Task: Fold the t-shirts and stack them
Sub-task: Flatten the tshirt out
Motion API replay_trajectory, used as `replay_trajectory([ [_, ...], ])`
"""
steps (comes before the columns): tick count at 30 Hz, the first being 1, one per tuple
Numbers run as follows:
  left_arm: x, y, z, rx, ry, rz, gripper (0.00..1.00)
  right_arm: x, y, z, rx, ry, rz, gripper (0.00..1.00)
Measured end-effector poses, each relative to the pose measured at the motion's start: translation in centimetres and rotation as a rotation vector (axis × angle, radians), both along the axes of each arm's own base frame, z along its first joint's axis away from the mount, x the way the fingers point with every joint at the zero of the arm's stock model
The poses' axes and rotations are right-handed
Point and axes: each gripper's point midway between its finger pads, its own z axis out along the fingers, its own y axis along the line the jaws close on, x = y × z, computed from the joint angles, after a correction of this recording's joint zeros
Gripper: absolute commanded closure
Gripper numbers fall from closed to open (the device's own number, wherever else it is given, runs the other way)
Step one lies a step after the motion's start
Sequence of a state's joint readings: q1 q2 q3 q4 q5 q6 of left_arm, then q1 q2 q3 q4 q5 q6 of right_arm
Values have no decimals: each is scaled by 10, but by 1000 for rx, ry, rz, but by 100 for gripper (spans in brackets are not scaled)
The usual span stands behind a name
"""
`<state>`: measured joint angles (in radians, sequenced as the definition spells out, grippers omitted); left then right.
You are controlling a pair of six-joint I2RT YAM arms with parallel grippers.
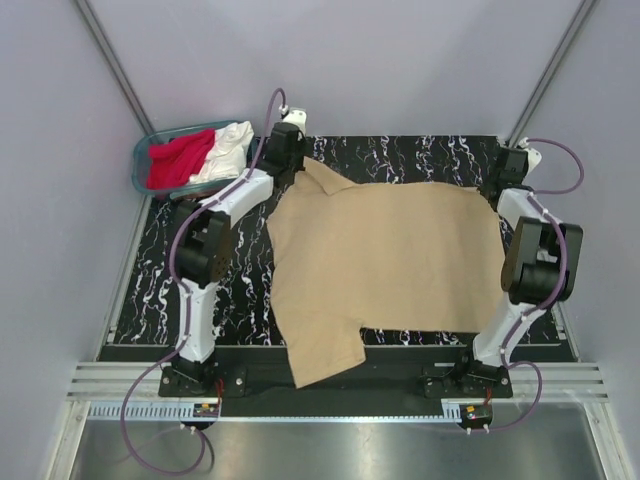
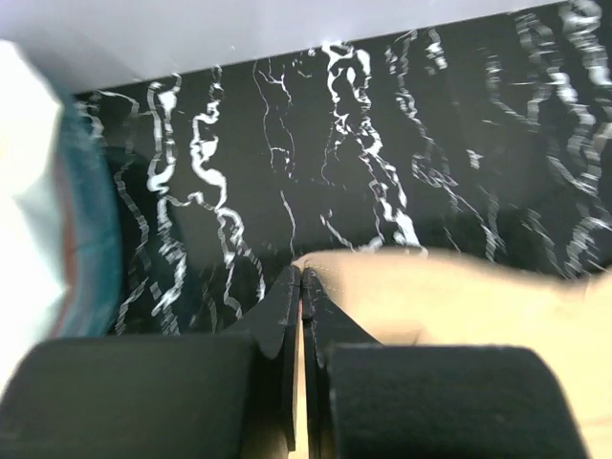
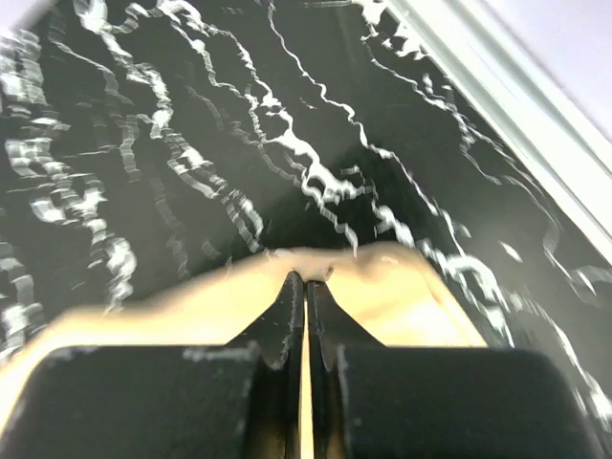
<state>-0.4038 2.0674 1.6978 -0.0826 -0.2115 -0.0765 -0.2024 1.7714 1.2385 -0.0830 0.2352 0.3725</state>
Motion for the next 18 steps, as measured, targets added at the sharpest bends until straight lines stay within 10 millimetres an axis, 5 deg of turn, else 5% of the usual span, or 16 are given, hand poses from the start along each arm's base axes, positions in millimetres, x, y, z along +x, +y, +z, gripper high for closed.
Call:
replay_trajectory([
  [2,13,-3,-20,0,17,12,100,17,-7,-26,-1,38,20,100],
  [5,17,-5,-28,-12,27,21,100,31,-13,-39,-4,52,42,100],
  [12,24,-14,-12,-86,-16,25,100,49,-18,-15,-12,-8,61,100],
  [18,6,-15,-9,-134,40,19,100,51,-16,-8,9,11,72,100],
])
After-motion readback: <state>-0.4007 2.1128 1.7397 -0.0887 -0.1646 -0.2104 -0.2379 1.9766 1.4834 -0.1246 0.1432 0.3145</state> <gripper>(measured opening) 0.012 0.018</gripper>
